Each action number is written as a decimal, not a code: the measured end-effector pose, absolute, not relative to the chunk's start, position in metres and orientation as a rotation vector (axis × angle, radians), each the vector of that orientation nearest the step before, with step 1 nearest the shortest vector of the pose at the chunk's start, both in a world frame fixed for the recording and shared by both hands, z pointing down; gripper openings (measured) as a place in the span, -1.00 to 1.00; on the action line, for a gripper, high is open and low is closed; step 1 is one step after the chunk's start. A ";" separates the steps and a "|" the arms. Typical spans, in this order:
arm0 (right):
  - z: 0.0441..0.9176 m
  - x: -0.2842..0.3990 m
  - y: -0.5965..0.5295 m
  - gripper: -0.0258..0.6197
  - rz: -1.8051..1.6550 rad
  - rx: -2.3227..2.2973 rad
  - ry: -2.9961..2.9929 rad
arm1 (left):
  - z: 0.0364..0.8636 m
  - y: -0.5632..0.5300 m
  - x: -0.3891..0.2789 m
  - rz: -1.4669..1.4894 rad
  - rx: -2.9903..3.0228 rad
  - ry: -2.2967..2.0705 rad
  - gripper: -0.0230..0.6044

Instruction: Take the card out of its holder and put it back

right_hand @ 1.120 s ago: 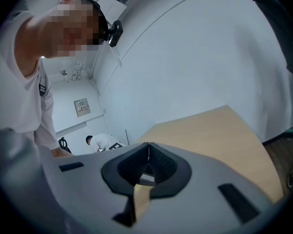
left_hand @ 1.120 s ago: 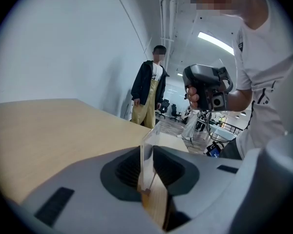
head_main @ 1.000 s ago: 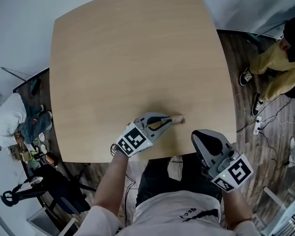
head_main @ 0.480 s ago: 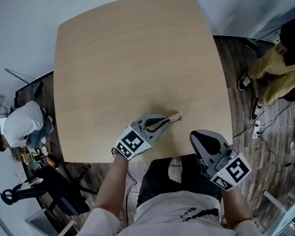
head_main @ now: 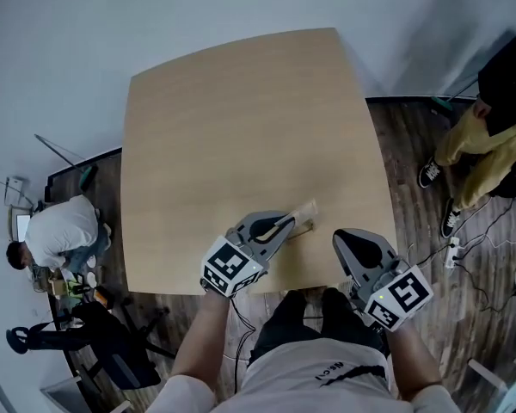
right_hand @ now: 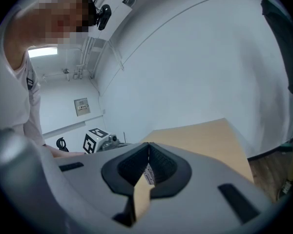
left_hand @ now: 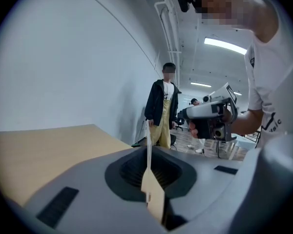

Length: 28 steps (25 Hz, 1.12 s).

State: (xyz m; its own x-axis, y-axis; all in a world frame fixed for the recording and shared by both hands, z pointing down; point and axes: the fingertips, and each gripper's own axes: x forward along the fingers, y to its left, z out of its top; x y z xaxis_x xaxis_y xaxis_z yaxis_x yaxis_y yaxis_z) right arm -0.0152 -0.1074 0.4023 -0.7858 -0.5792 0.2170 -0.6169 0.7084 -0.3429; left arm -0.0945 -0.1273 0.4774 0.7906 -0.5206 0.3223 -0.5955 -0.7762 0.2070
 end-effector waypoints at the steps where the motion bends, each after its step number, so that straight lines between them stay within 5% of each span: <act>1: 0.397 -0.014 -0.109 -0.88 0.604 0.990 -2.818 | 0.466 -0.128 -0.095 0.343 2.679 -0.888 -0.84; 17: 0.292 0.002 -0.117 -0.88 0.375 0.941 -2.915 | 0.293 -0.100 -0.081 0.048 2.634 -1.166 -0.84; 28: 0.263 -0.004 -0.110 -0.88 0.323 0.873 -2.985 | 0.261 -0.089 -0.077 0.022 2.657 -1.193 -0.84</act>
State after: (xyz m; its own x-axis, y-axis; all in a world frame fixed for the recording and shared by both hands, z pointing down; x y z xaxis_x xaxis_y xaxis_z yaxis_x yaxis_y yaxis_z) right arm -0.0036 -0.1097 0.2631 -0.8438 -0.5318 0.0720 -0.5349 0.8226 -0.1931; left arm -0.0774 -0.0889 0.2612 0.6686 -0.7360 0.1064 -0.7394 -0.6427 0.2007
